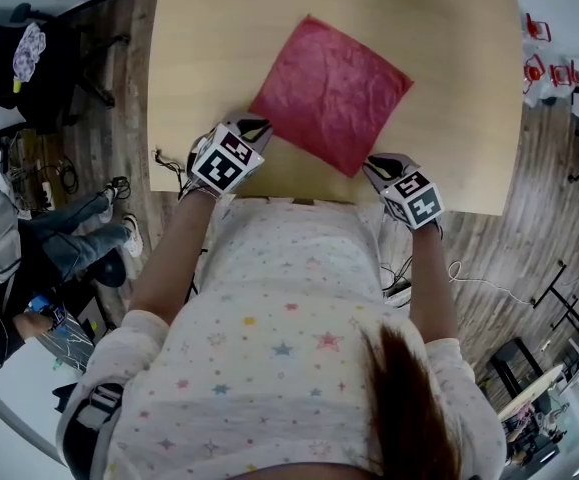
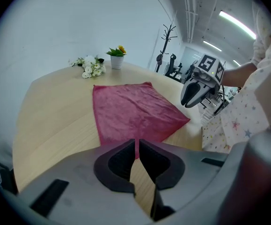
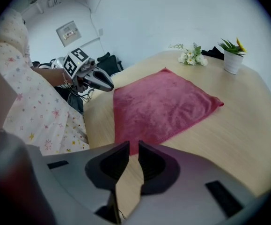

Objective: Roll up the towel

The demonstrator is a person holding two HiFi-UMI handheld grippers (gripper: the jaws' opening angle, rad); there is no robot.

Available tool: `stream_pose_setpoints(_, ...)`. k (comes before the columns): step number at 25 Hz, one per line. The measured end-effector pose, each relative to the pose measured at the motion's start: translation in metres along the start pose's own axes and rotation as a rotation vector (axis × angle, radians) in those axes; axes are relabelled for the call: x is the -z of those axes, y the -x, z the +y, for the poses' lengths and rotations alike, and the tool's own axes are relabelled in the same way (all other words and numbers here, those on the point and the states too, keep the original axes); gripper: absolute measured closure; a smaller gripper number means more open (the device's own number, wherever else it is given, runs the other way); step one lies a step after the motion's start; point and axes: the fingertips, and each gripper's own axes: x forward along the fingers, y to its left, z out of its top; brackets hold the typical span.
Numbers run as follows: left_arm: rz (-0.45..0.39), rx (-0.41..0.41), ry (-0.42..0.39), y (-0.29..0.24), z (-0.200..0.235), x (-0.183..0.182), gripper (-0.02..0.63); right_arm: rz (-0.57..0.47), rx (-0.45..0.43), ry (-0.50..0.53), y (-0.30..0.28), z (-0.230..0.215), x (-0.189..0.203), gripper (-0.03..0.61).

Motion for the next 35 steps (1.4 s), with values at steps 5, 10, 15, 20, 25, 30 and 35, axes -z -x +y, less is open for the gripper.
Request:
stream_pose_setpoints(5,-0.040,0.012,-0.024,-0.004,-0.007,-0.009,0.595,0.010,0.021,0.034,0.002,-0.005,-0.003,0.519)
stream_pose_setpoints(10,-0.101,-0.018,-0.011,-0.010,-0.022,-0.027,0.595,0.037,-0.037,0.153,0.002,-0.007,-0.002,0.519)
stream_pose_setpoints(15,-0.161,-0.071,-0.014,-0.016,-0.047,-0.033,0.594,0.037,-0.106,0.303,-0.001,0.004,-0.003,0.519)
stream_pose_setpoints(20,-0.202,-0.051,-0.020,-0.034,-0.087,-0.039,0.541,0.019,-0.156,0.465,0.000,0.004,0.001,0.509)
stream_pose_setpoints(25,-0.185,-0.034,-0.083,-0.055,-0.120,-0.043,0.497,0.015,-0.198,0.652,-0.006,0.004,0.005,0.488)
stream_pose_setpoints(30,-0.159,-0.025,-0.142,-0.073,-0.136,-0.042,0.488,0.035,-0.238,0.834,-0.016,0.012,0.010,0.474)
stream_pose_setpoints(35,-0.096,-0.035,-0.230,-0.088,-0.144,-0.035,0.488,0.067,-0.251,0.900,-0.025,0.014,0.020,0.476)
